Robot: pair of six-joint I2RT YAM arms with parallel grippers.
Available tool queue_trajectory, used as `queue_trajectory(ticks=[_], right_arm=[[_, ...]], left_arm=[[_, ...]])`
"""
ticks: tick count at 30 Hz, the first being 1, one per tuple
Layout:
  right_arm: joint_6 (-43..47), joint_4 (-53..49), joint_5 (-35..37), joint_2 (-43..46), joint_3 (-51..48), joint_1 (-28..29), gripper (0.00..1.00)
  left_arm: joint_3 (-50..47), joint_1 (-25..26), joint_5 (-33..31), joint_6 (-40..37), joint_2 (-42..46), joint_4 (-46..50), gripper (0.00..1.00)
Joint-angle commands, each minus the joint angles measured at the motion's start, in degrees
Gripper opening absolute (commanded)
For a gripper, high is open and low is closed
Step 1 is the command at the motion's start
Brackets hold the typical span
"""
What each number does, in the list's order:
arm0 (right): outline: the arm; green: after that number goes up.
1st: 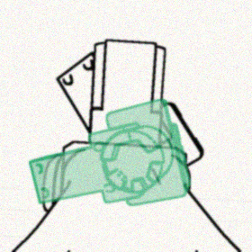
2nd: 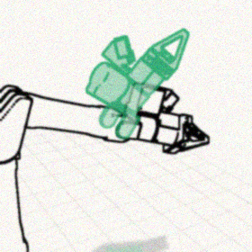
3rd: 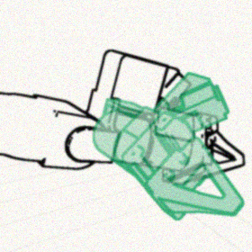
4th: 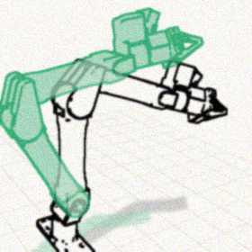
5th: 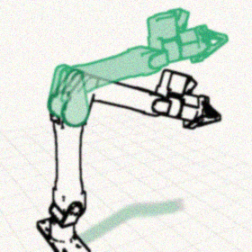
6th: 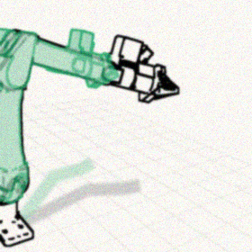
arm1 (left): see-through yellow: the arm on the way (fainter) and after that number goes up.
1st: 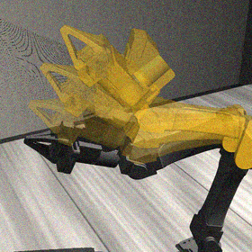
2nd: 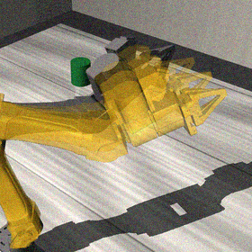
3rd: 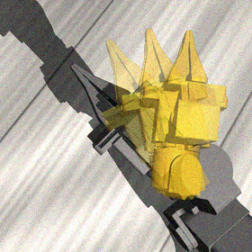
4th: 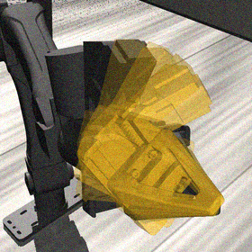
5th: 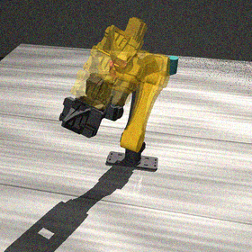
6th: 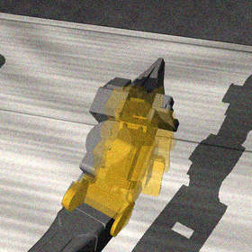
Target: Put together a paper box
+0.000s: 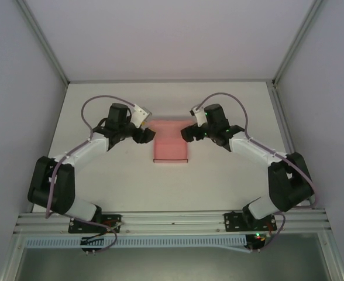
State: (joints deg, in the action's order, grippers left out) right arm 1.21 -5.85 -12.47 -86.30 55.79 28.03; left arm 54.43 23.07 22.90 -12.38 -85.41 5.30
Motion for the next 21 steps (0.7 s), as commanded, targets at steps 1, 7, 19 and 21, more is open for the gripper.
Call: queue_trajectory(ticks=[1,7,19,21], right_arm=[[3.0,-0.4,-6.8,-1.7,2.2,-2.2,0.77],[3.1,1.6,-9.4,-3.1,1.8,-2.8,0.58],[4.0,0.5,-10.8,-2.9,1.8,-2.8,0.19],[3.8,-0.7,-11.2,-2.9,2.2,-2.8,0.12]], left_arm=[[3.0,-0.4,3.9,-4.9,-2.2,2.9,0.61],[7.0,-0.3,6.3,-5.9,-6.4,6.9,0.51],[6.7,-0.4,7.2,-5.9,-5.6,7.7,0.18],[6.7,-0.3,7.1,-4.9,-5.2,7.5,0.08]])
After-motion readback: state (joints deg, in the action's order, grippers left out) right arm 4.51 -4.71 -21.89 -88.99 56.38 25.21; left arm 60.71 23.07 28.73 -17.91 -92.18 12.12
